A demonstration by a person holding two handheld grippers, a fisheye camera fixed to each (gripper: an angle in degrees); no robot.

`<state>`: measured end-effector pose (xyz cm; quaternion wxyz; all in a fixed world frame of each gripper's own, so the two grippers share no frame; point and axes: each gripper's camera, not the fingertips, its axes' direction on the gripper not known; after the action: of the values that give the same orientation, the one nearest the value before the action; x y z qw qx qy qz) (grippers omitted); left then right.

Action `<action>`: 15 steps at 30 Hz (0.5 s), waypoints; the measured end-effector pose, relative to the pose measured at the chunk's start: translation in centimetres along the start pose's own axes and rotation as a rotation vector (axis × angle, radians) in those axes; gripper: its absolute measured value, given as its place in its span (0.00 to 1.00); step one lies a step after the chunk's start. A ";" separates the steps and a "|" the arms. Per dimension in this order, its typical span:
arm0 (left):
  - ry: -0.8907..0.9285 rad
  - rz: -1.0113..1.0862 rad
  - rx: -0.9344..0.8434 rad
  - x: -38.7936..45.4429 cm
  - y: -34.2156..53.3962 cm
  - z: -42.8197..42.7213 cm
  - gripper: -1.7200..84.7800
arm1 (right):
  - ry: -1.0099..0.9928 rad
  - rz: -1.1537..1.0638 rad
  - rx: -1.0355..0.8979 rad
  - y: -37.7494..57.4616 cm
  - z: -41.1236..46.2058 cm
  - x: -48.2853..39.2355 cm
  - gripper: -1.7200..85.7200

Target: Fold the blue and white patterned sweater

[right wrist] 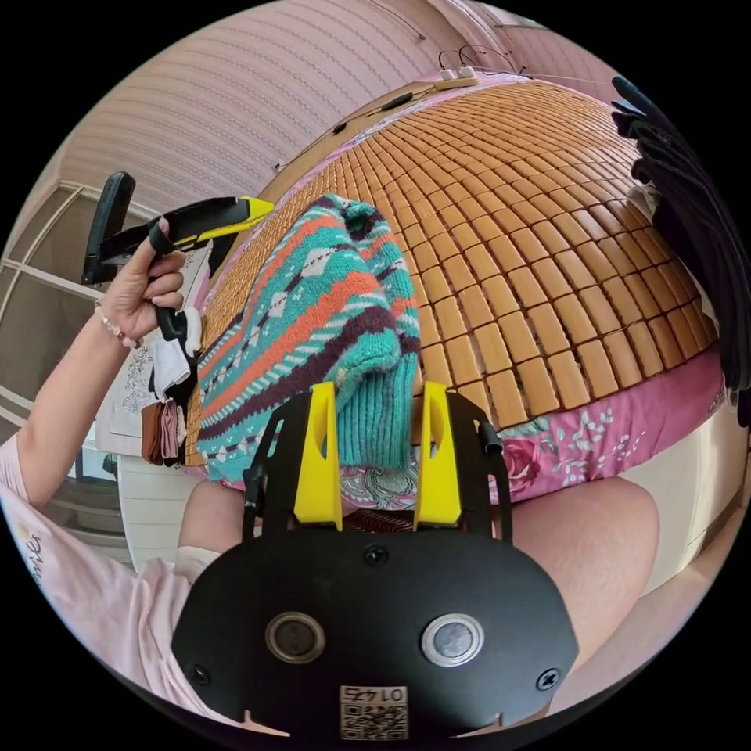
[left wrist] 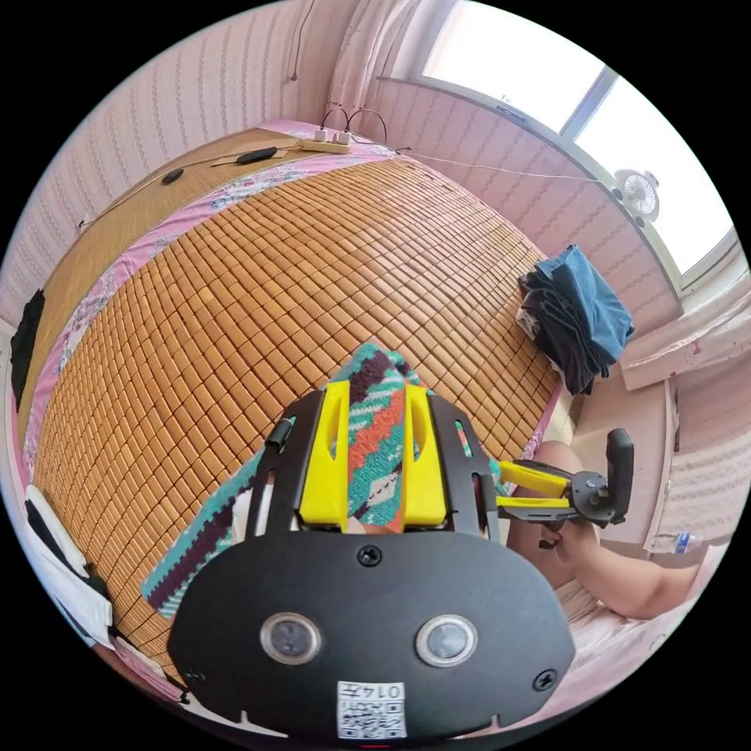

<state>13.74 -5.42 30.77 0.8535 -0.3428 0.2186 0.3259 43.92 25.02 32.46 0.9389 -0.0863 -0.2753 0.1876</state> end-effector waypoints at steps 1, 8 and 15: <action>-0.007 -0.007 -0.032 0.3 -1.5 1.2 0.14 | 0.002 -0.003 -0.003 0.0 -0.7 0.2 0.18; -0.183 0.060 -0.226 1.8 -5.9 6.5 0.14 | -0.140 0.061 0.072 0.9 -4.5 2.3 0.17; -0.228 0.114 -0.233 2.2 -6.1 5.6 0.11 | -0.265 0.056 0.049 1.3 -5.5 2.8 0.08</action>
<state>20.40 -3.80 35.93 0.8072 -0.3873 0.1000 0.4340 48.72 27.04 28.87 0.8905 -0.0455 -0.3896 0.2304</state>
